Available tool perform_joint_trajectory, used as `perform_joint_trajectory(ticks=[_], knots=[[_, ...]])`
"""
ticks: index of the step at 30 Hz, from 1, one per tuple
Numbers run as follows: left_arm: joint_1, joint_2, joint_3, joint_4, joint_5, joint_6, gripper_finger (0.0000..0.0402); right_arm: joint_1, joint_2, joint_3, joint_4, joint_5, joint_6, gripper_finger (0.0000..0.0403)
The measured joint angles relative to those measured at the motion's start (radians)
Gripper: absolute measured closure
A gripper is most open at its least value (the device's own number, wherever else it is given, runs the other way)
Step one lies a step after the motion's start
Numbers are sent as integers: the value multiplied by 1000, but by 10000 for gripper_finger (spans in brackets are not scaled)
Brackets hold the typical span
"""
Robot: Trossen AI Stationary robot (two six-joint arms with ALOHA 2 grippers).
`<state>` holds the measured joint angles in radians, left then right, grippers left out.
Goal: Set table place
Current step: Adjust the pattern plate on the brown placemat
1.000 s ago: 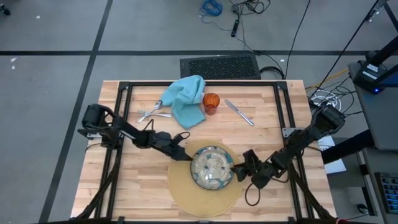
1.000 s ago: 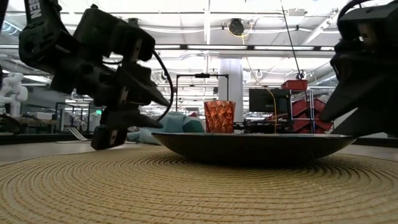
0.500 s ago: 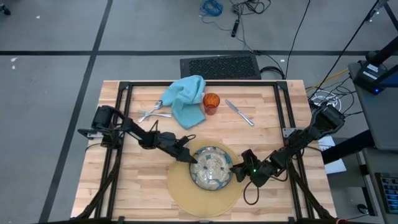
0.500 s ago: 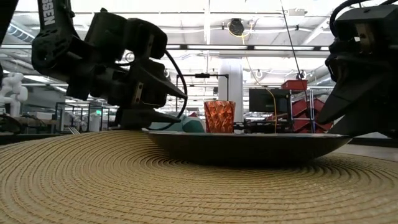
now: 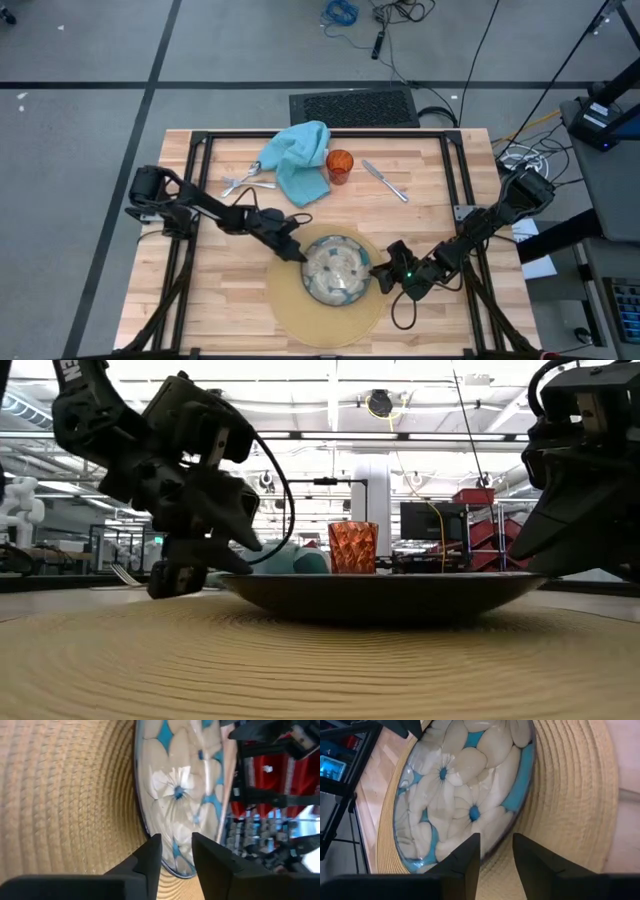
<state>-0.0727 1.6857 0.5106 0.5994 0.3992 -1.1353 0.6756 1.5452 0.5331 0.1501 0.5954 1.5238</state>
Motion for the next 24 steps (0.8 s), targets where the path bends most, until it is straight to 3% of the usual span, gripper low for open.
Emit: perform_joint_trajectory(ticks=[3,9,24], knots=[[-1,-26,0,-60,-9,32,323,-1,0,0,2,-18,-8,299],[3,-49,23,-23,-27,54,324,-11,0,0,5,-23,-18,299],[-24,-71,25,-115,18,106,324,-55,30,0,32,-79,-47,298]])
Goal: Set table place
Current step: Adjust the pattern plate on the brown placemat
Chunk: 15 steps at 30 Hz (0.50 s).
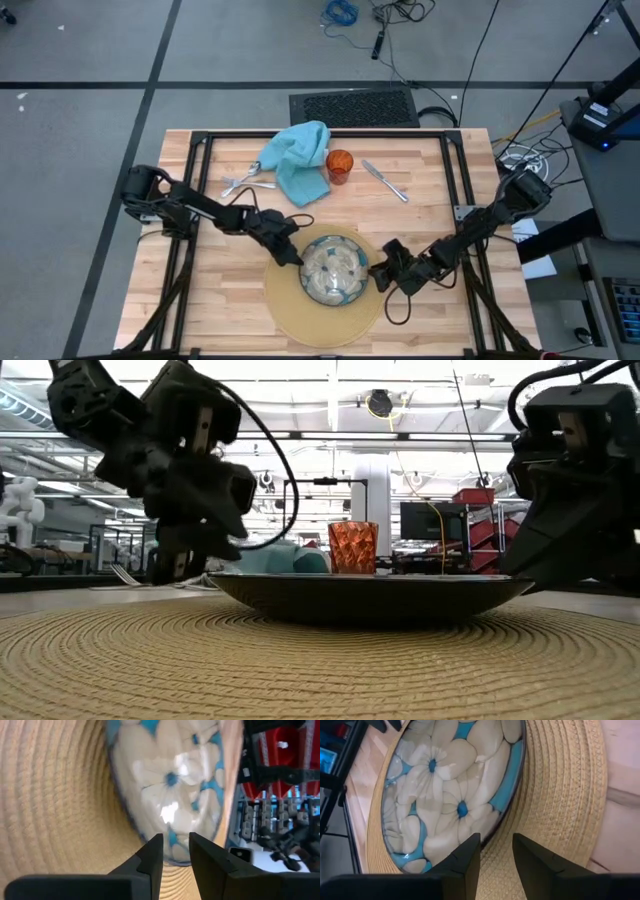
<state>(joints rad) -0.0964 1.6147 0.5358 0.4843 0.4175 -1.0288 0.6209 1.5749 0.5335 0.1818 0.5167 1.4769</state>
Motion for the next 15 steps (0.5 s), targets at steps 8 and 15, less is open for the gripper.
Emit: perform_joint_trajectory(ticks=[8,15], knots=[[1,-15,-2,-18,-15,-11,324,-39,88,0,170,-58,-64,298],[18,-34,-2,-51,-24,-4,324,-42,108,0,218,-70,-93,298]])
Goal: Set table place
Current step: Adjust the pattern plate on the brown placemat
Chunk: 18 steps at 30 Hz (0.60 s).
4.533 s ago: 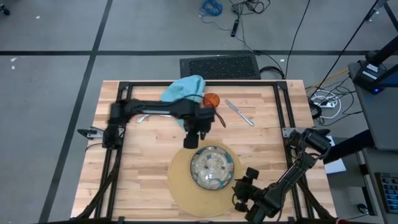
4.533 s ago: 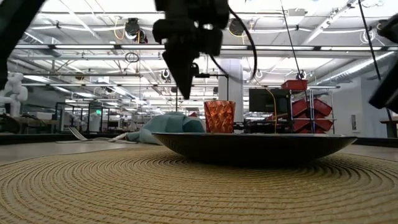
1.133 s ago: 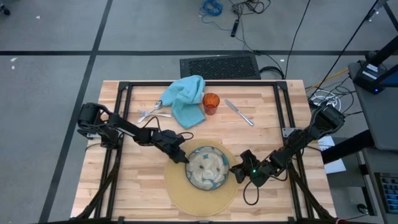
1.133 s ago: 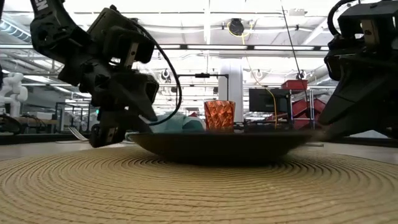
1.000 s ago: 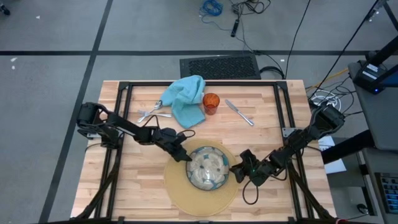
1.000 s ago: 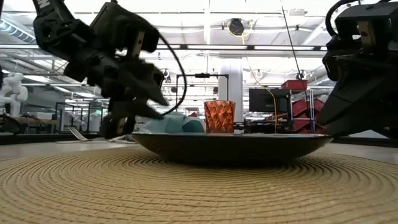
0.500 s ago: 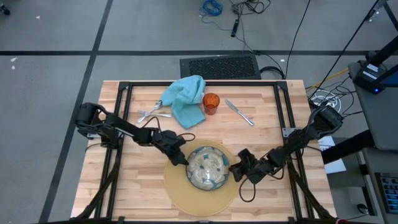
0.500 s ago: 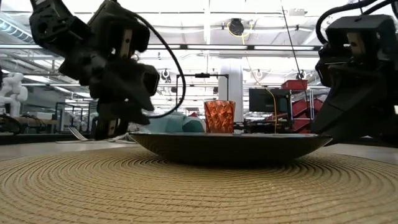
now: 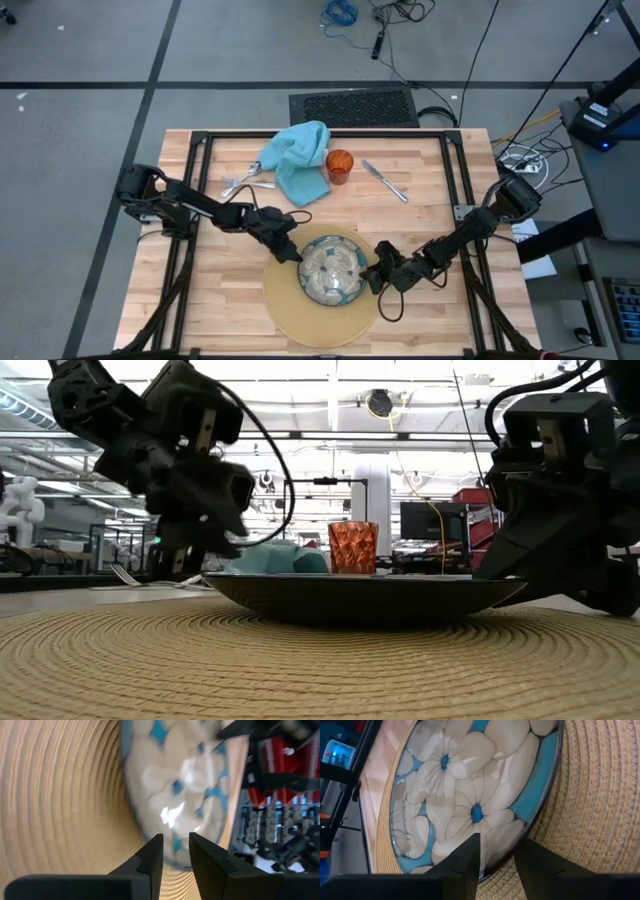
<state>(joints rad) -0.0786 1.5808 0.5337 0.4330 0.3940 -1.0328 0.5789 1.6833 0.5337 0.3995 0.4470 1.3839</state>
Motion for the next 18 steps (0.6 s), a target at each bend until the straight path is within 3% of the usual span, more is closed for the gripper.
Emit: perform_joint_trajectory(ticks=[4,12,18], knots=[[7,-6,-1,-47,-6,3,317,0,0,0,5,-3,-8,298],[10,-8,0,-73,-6,-8,256,0,1,0,10,-5,-22,298],[11,-8,0,-76,-5,-17,250,-10,1,-1,20,-10,-31,298]])
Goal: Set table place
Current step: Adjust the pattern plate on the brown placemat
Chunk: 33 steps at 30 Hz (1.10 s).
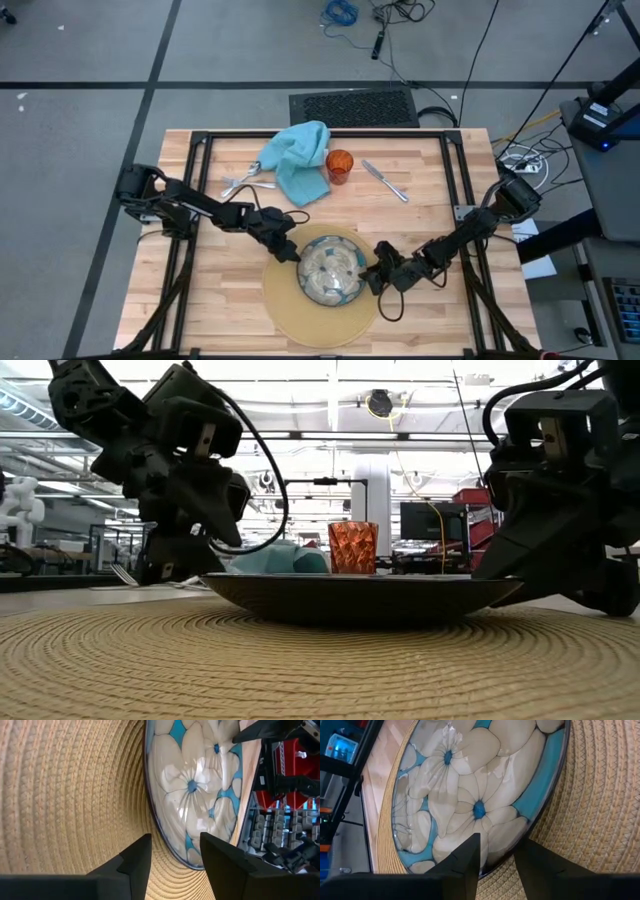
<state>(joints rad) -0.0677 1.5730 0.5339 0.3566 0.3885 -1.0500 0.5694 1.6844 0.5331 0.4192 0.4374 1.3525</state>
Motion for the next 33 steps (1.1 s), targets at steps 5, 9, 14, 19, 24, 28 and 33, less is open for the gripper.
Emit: perform_joint_trajectory(ticks=[5,9,14,19,24,28,33], knots=[[0,4,0,1,0,-16,250,-11,0,0,15,-1,-12,298],[0,10,0,5,0,-18,254,-21,0,0,28,-1,-28,298],[-1,11,0,10,-3,-21,275,-31,0,0,27,-8,-31,298],[-12,11,-1,20,-37,-18,313,-39,0,0,26,-26,-38,298],[-35,58,21,26,-50,-18,333,-45,0,0,29,-25,-47,298],[-57,129,73,32,-29,-1,333,-52,0,7,31,-23,-68,299],[-61,176,135,26,18,62,347,-52,0,13,40,-29,-94,335]])
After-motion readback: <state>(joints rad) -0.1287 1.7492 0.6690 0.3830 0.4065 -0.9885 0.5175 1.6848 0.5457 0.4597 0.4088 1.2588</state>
